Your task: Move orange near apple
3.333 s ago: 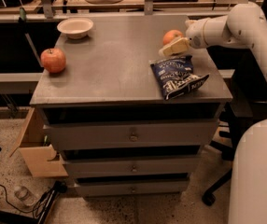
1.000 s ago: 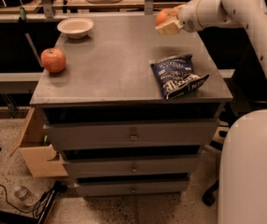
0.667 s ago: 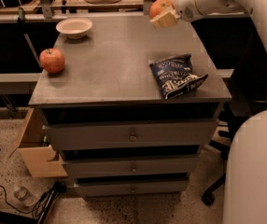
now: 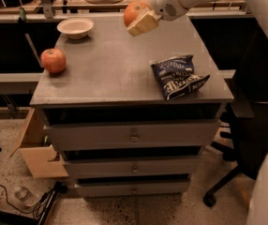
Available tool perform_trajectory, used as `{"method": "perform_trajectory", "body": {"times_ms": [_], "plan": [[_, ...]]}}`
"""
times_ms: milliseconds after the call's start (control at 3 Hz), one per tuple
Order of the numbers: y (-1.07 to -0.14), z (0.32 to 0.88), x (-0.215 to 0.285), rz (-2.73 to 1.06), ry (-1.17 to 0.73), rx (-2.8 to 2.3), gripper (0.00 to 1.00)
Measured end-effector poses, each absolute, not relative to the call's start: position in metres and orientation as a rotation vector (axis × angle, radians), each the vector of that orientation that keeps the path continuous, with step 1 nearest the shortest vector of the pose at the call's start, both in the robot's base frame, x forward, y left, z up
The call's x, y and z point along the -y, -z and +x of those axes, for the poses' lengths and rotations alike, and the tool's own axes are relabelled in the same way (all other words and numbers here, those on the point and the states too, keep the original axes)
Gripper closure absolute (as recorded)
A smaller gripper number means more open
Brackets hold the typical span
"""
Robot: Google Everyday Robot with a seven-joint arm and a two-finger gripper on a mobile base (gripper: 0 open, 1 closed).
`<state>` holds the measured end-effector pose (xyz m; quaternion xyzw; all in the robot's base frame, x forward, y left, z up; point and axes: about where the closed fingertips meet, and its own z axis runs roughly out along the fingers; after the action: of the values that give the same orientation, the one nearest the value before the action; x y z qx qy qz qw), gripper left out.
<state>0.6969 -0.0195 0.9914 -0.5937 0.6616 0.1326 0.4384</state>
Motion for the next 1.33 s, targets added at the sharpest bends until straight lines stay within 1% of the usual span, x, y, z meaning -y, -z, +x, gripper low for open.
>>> {"method": "perform_trajectory", "body": {"times_ms": [333,667,1000,1333], "plan": [[-0.966,0.660,-0.027,-1.613,-0.495,-1.642,1.00],[-0.942,0.637,-0.072,-1.715,-0.655,-1.611,1.00],[-0.912,0.633,-0.103,-1.774,-0.699,-1.626,1.00],[-0.873,0.647,-0.121,-1.781,-0.743,-1.686,1.00]]}}
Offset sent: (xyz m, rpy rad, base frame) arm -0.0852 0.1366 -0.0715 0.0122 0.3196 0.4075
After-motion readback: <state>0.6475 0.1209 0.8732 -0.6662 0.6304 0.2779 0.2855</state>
